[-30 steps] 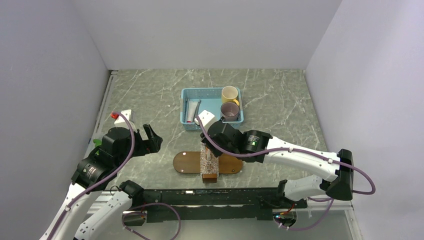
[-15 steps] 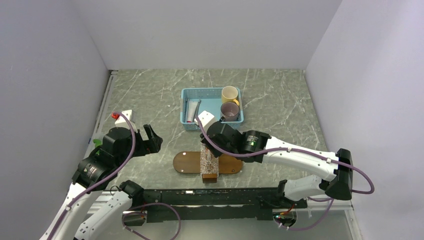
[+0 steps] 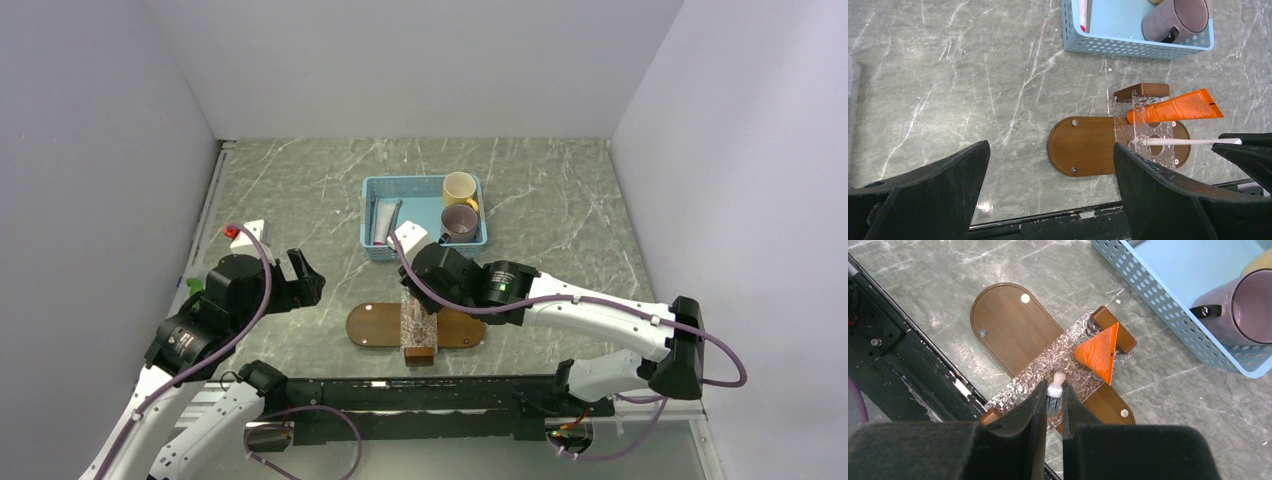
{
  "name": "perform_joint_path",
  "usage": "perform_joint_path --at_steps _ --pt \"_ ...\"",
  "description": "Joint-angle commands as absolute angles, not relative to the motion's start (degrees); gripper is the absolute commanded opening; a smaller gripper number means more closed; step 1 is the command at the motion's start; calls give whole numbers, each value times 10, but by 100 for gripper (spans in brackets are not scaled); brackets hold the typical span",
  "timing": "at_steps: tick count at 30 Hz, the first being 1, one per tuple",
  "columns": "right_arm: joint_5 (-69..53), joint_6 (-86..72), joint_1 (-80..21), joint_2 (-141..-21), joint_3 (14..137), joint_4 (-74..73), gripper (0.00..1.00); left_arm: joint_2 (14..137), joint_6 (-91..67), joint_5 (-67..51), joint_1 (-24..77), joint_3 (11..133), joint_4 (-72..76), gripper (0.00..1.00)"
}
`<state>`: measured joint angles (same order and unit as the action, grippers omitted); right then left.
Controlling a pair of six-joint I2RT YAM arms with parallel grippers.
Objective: Prepare toiletry sets of a toothbrush and toothpaste on the tray
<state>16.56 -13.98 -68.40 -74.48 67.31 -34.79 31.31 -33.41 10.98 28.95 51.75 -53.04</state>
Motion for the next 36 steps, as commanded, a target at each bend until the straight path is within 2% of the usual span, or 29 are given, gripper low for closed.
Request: perform_joint_path --at_steps 1,22,36 --pt "173 -147 -687 -756 685 -345 0 312 -325 123 289 515 -517 99" --pt "195 -147 -686 -771 702 -347 27 313 -321 128 289 516 -520 99" --pt "208 -136 -687 -779 733 -349 37 316 -318 135 289 520 -522 99"
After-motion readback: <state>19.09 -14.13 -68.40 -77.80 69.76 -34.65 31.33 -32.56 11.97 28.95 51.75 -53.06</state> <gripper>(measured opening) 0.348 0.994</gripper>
